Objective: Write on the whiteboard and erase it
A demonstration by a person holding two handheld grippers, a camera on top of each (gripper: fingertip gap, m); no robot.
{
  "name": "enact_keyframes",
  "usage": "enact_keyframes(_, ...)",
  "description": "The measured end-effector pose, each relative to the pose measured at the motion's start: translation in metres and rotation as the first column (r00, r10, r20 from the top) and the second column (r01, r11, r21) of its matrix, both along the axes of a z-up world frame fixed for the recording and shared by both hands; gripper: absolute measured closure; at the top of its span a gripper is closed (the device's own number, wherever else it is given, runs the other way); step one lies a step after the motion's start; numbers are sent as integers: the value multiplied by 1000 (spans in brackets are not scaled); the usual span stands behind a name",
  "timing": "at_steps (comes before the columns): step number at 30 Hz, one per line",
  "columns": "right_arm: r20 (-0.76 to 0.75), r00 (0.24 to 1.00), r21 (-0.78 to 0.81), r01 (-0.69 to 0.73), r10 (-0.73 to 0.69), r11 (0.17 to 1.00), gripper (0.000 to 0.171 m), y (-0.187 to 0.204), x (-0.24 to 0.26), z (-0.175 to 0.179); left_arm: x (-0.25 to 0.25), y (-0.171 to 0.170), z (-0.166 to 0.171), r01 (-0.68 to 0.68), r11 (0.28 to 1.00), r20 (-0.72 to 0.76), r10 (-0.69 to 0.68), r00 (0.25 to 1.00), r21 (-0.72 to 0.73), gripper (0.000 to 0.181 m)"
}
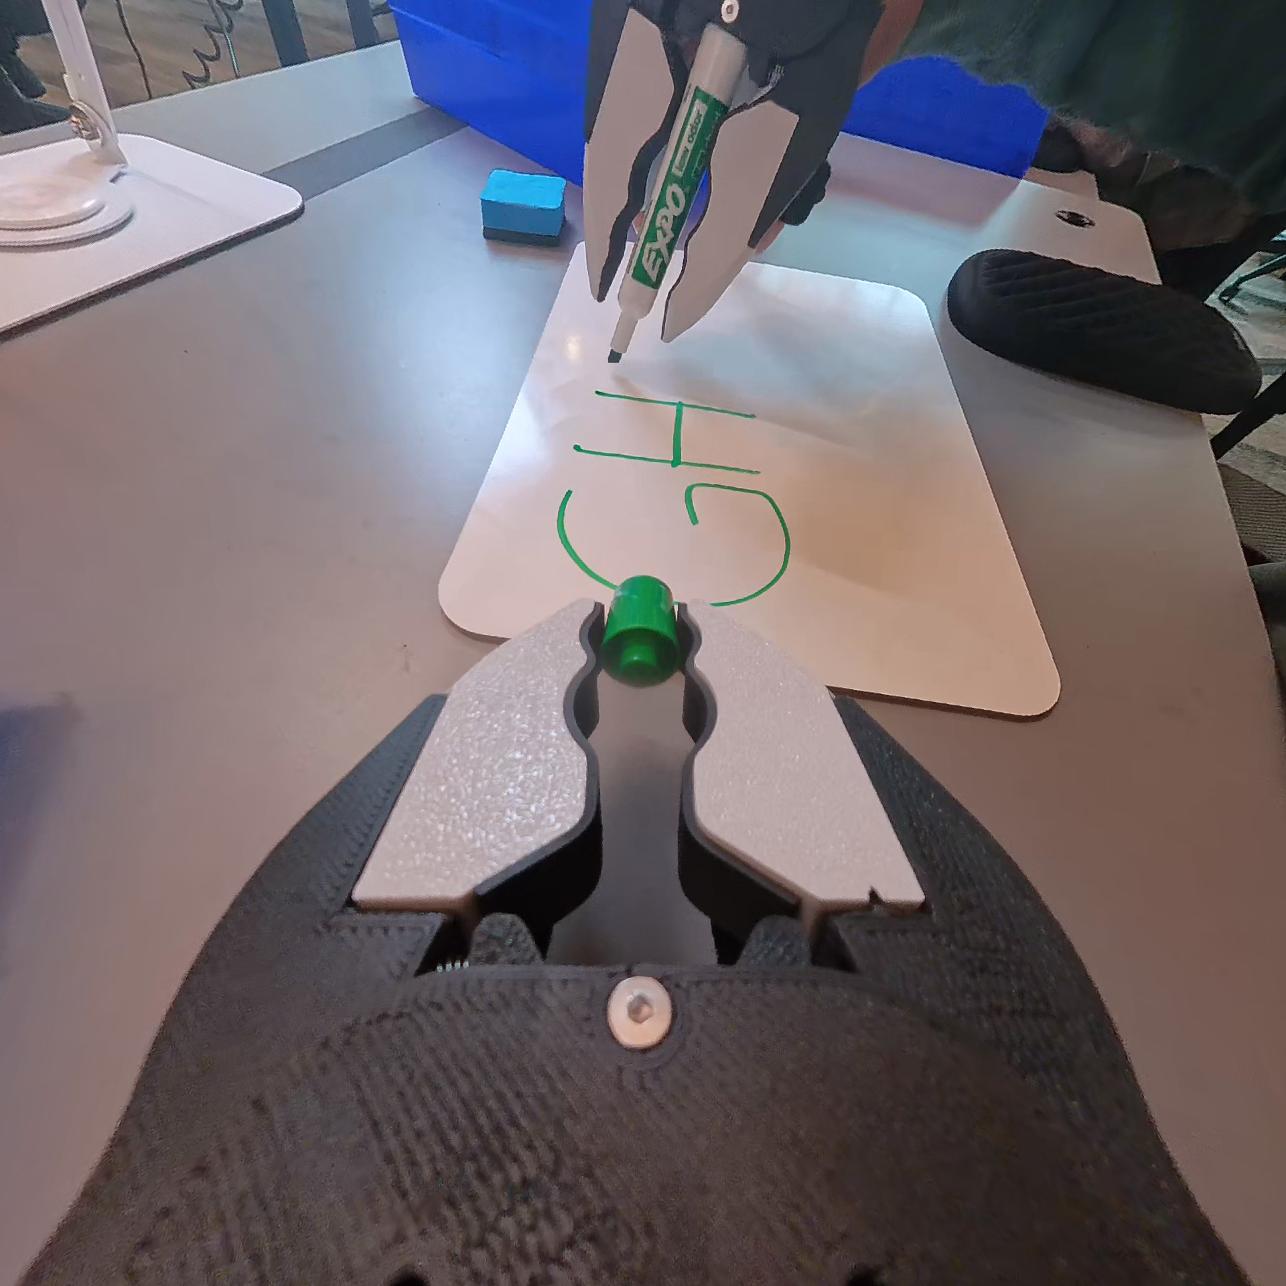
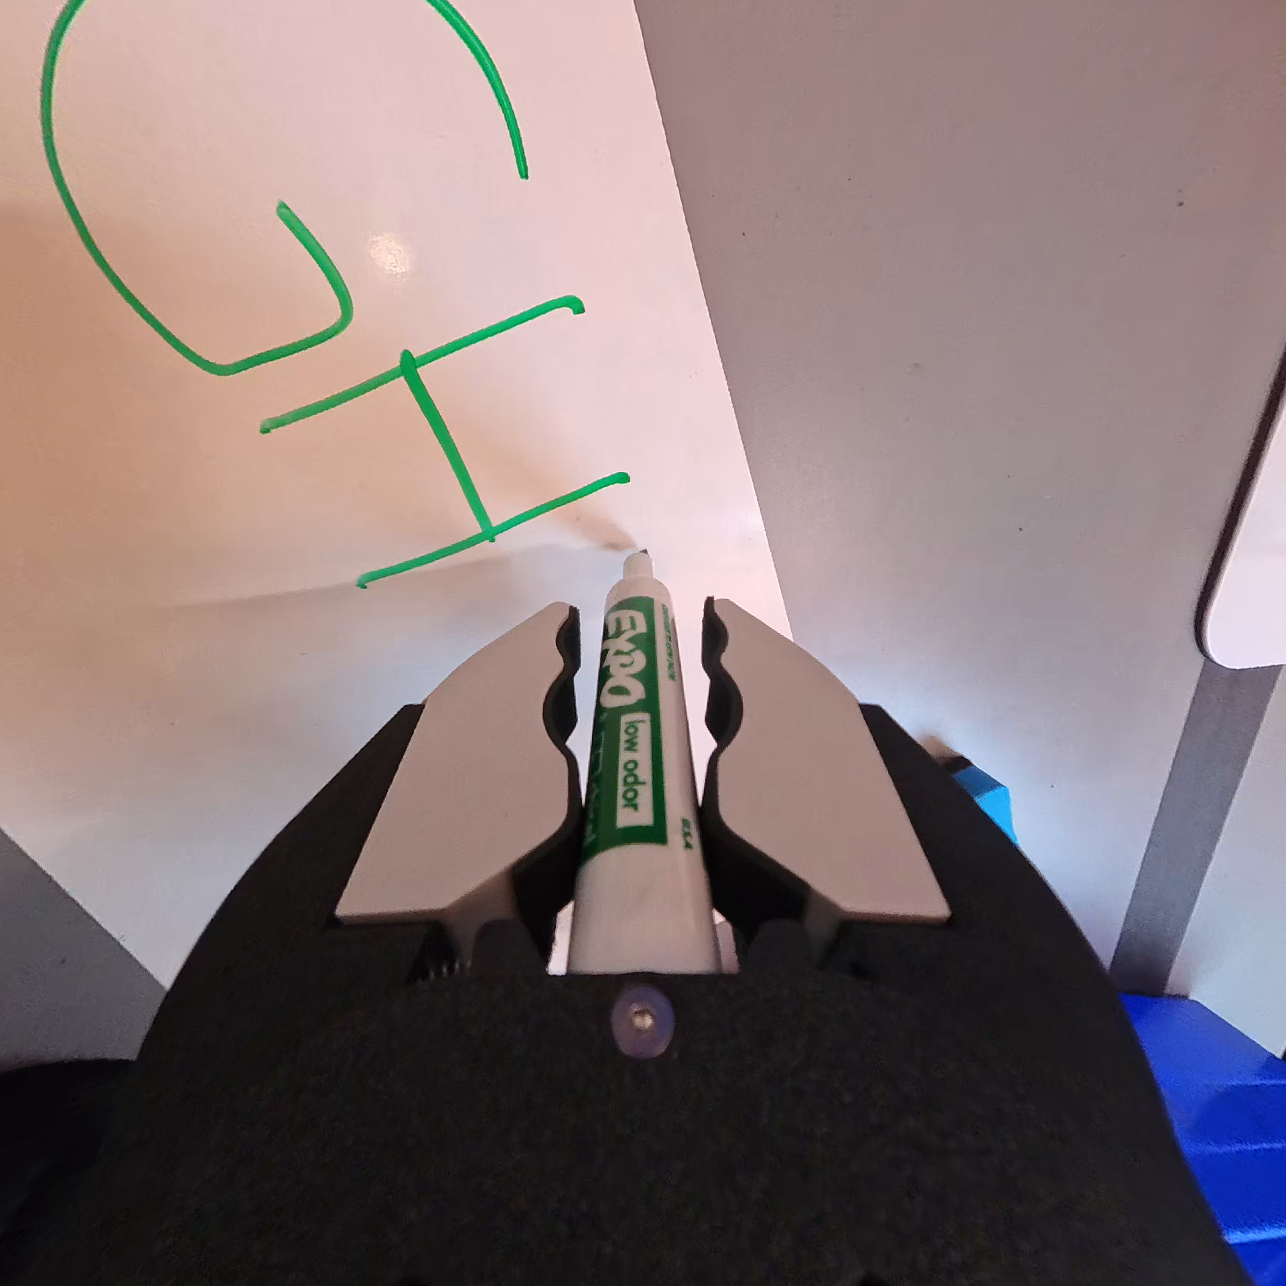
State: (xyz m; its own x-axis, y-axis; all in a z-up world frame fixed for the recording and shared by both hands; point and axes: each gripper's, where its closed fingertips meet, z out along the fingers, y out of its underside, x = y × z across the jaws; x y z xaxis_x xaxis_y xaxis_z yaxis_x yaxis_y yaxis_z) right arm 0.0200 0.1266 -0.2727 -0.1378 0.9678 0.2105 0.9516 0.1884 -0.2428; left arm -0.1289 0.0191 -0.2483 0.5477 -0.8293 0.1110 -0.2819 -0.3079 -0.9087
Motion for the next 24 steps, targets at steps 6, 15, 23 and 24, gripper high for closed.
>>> enact_keyframes(6, 22, 1000, -12, 7, -7, 1000, 137, -6, 8, -4, 0, 0, 0, 1, 1000, -2, -1, 1000, 2, 162)
enact_keyframes(15, 80, 996, -101, -25, 33, 995, 137, -61, 35, -3, 1, -1, 0, 3, 1000, -6, -3, 1000, 5, 162)
enact_keyframes(23, -50, 998, -9, 31, -31, 999, 137, -23, 14, 14, 1, -1, 0, 1, 1000, -12, -1, 1000, 14, 162)
enact_keyframes(24, -60, 997, -10, 38, -39, 999, 137, -17, 10, 13, 1, 0, 1, 1, 1000, -11, -1, 1000, 14, 162)
